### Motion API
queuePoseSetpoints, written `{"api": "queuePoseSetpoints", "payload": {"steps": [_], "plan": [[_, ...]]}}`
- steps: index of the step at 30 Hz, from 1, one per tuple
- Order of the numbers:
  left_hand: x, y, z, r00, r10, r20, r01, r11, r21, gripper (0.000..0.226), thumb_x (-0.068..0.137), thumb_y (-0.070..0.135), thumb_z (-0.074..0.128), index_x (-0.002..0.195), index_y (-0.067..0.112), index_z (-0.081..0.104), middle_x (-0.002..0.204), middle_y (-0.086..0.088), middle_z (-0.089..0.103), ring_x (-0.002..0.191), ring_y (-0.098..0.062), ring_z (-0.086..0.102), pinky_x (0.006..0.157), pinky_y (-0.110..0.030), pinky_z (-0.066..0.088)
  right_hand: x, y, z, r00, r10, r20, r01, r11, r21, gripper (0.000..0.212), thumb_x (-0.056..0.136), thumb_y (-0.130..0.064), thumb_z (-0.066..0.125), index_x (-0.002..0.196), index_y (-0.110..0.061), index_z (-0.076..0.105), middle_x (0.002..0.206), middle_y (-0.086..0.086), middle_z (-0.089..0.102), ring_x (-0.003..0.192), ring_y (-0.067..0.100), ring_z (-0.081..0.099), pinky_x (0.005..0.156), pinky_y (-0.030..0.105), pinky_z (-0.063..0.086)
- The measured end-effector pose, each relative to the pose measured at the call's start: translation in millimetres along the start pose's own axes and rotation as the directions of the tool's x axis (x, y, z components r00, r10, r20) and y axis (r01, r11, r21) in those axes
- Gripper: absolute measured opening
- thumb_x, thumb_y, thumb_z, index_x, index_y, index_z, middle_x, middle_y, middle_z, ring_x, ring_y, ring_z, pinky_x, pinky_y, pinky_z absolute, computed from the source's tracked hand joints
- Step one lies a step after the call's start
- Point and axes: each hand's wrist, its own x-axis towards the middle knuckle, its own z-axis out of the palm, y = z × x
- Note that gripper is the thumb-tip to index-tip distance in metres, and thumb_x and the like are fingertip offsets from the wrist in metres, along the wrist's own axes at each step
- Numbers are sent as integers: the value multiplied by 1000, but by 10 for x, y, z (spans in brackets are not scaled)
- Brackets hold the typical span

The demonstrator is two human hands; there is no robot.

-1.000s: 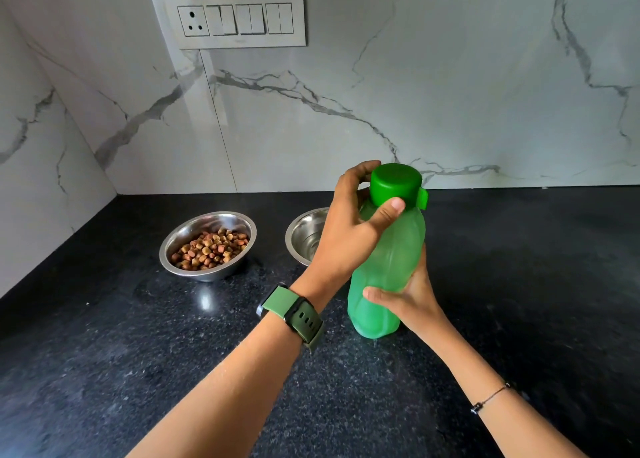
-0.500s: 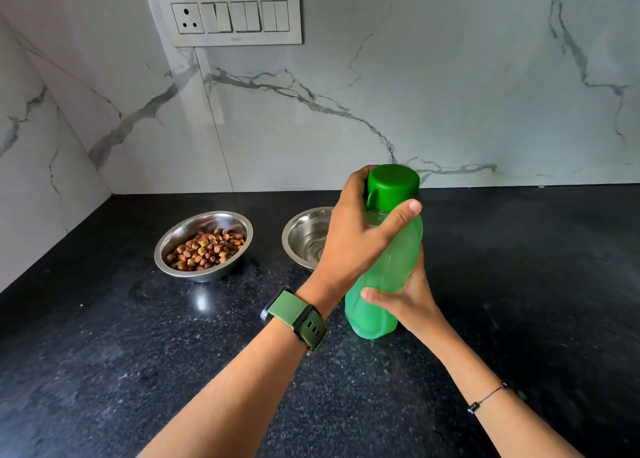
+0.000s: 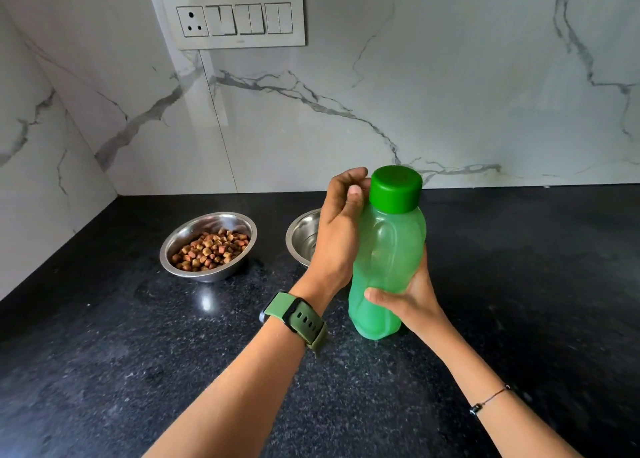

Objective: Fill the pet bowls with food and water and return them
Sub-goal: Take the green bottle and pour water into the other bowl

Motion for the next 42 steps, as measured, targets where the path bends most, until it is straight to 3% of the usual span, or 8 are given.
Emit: {"api": "queuePoseSetpoints", "payload": {"steps": [6,10,16,19,22,28,32,42], "plan": [[-118,73,72,981,114,156,-171,887,428,62,73,61,52,119,20,51,118,-1,62,109,-12,59,95,-27,48,1,-41,14,1000,-20,1,20,1000,4,94,49,-33,84,129,-34,33,124,-7,59,119,17,55,98,43,46],[-87,94,120,979,151,138,-203,796,571,61,67,52,72,116,21,52,113,-1,62,102,-11,61,88,-25,50,5,-31,12,999,-40,-2,40,999,-9,92,52,-29,80,129,-38,32,124,-12,58,119,16,54,98,44,46],[-55,51,30,992,93,87,-121,909,398,48,70,37,70,113,40,48,123,-5,59,111,-16,59,95,-33,51,0,-6,1,999,-33,-7,33,999,-1,86,52,-27,81,123,-50,39,123,-7,59,118,20,55,98,47,46],[-56,26,-2,993,87,80,-101,975,199,35,83,16,58,117,21,49,111,-2,59,98,-10,58,85,-20,50,6,3,2,1000,-27,-10,27,1000,4,83,51,-25,81,120,-52,42,121,-8,60,117,22,56,98,51,46],[-30,17,13,999,49,-21,-48,996,74,19,100,8,38,112,10,53,99,-5,58,91,-14,55,89,-31,46,6,15,7,1000,-15,-6,15,1000,10,83,51,-24,81,118,-52,42,120,-5,60,116,24,56,98,54,45],[-148,96,114,986,136,99,-167,856,490,56,74,60,52,115,22,53,114,0,63,104,-8,60,91,-22,48,-2,-20,9,1000,-9,-4,9,1000,-13,87,53,-27,79,128,-36,35,124,-9,59,118,18,55,99,48,45],[-144,86,183,979,177,103,-199,700,685,69,69,46,76,123,14,47,118,-2,57,108,-13,55,88,-16,43,-2,-29,9,1000,1,1,-1,1000,-20,93,54,-26,79,134,-31,31,130,5,53,122,26,52,98,58,42],[-157,193,379,987,162,9,-112,640,760,72,61,36,56,127,17,36,109,-5,61,93,-24,58,74,-24,39,-15,3,-21,995,98,-28,-99,994,-48,88,50,-24,81,126,-30,36,115,8,59,109,29,58,91,59,45]]}}
